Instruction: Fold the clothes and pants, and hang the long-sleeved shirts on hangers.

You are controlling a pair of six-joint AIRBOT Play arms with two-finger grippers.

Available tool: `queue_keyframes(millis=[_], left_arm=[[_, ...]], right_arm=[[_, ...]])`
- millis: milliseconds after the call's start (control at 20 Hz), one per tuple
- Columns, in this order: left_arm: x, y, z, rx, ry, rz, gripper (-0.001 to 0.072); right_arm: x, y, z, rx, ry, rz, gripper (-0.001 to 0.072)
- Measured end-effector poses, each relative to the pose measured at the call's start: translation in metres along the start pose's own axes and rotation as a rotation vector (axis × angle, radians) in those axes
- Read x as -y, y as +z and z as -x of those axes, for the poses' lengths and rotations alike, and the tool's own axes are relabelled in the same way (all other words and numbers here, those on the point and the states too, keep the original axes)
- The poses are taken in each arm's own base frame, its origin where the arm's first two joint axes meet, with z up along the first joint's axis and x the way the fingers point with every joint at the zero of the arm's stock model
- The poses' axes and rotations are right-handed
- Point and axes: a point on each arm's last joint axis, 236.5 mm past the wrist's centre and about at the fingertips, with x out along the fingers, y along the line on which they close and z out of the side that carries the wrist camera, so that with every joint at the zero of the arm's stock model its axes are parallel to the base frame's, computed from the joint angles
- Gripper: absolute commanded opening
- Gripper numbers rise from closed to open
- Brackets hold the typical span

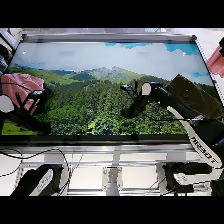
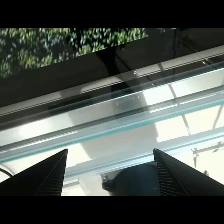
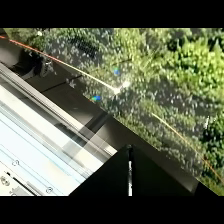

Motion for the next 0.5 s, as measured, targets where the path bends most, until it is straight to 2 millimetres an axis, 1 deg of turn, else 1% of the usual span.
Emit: queue_keyframes(millis=[300,500], left_arm=[[-0.0001,0.0004,-0.0002,0.001,0.000,0.000,0.0611],[0.0043,0.0089,-0.0003,0.035,-0.019,-0.002,0.0611]], right_arm=[[-0.0053,0.0022,0.0001,0.009,0.022,-0.007,0.0013],[-0.0067,0.0029,0.0001,0.012,0.029,-0.009,0.0013]])
